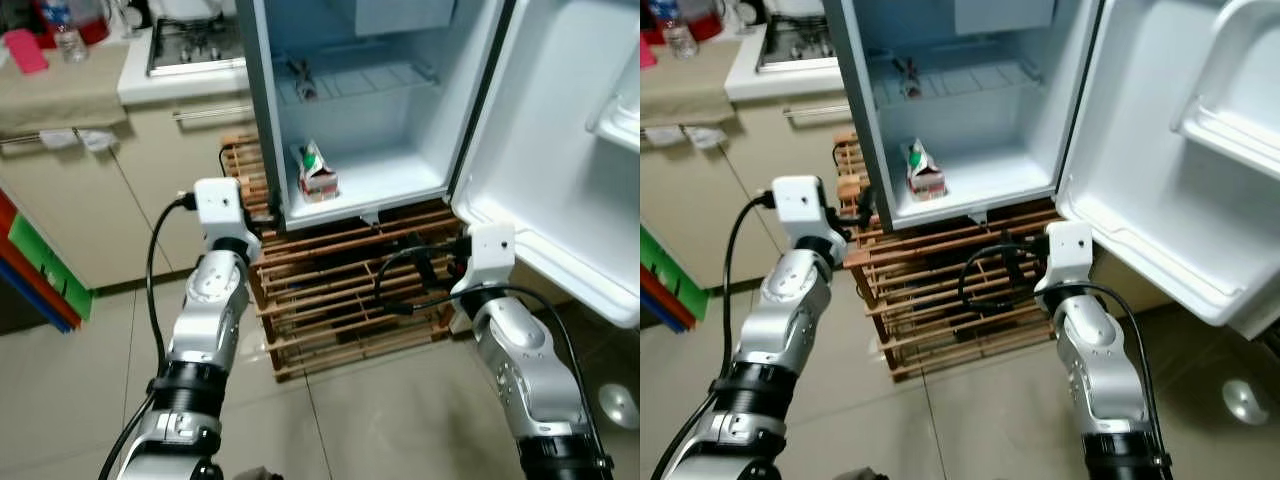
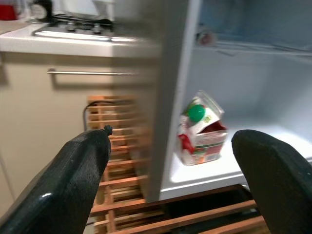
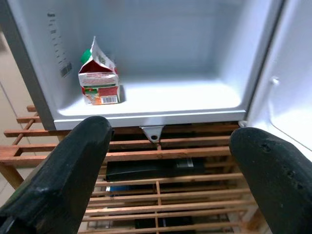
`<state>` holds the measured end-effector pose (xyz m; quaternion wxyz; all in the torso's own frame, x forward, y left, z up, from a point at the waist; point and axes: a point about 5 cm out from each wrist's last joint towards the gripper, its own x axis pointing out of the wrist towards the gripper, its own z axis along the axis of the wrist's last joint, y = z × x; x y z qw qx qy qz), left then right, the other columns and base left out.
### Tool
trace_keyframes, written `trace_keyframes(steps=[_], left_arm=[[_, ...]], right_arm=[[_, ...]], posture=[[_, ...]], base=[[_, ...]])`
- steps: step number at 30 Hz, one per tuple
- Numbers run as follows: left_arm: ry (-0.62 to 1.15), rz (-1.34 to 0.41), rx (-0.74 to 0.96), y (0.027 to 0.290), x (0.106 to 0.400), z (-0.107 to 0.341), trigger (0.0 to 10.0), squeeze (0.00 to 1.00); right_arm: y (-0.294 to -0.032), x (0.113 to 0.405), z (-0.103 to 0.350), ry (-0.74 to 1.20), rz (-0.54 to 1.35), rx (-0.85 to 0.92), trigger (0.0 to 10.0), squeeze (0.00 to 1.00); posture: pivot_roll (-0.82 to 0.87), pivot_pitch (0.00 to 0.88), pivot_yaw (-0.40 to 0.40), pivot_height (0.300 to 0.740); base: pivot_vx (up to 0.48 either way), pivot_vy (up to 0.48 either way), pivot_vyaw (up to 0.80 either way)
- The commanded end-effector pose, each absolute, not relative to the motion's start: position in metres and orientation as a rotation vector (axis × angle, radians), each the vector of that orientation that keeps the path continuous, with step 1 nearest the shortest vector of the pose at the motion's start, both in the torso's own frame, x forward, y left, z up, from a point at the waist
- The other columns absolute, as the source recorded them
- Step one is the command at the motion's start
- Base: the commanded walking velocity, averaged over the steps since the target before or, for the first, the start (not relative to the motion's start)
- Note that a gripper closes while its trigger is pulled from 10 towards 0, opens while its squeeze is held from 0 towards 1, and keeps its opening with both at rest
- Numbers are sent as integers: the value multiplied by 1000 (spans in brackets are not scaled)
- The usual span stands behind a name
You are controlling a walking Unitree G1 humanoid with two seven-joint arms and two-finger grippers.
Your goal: Restocking fridge
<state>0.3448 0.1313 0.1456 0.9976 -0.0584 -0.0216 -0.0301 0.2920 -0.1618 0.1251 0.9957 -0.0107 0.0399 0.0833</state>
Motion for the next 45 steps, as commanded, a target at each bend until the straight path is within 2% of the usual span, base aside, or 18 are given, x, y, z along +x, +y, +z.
trace_keyframes(steps=[1,8,13,17,32,45], left_arm=[[-37,-48,-83,138,346,143,10000,0],[-86,-123,-23,131,348,150,10000,0],[-166,-263,-91,115,343,164,10000,0],[-171,-265,-86,114,344,166,10000,0],[-139,-205,-98,125,347,162,10000,0],[-103,-148,-95,130,349,159,10000,0]], right_arm=[[-156,293,130,46,177,-46,10000,0],[-148,291,142,-40,174,-44,10000,0],[-138,294,144,-68,173,-29,10000,0],[-134,295,144,-72,193,-40,10000,0],[-130,297,139,-62,219,-34,10000,0],[-128,295,136,-44,252,-26,10000,0]], posture=[[-160,0,69,740],[-156,0,69,740],[-148,0,67,740],[-148,0,64,740],[-143,0,56,740],[-146,0,57,740]], base=[[0,-428,494],[0,-61,71],[173,0,-114],[461,0,-633],[456,0,0],[405,255,0]])
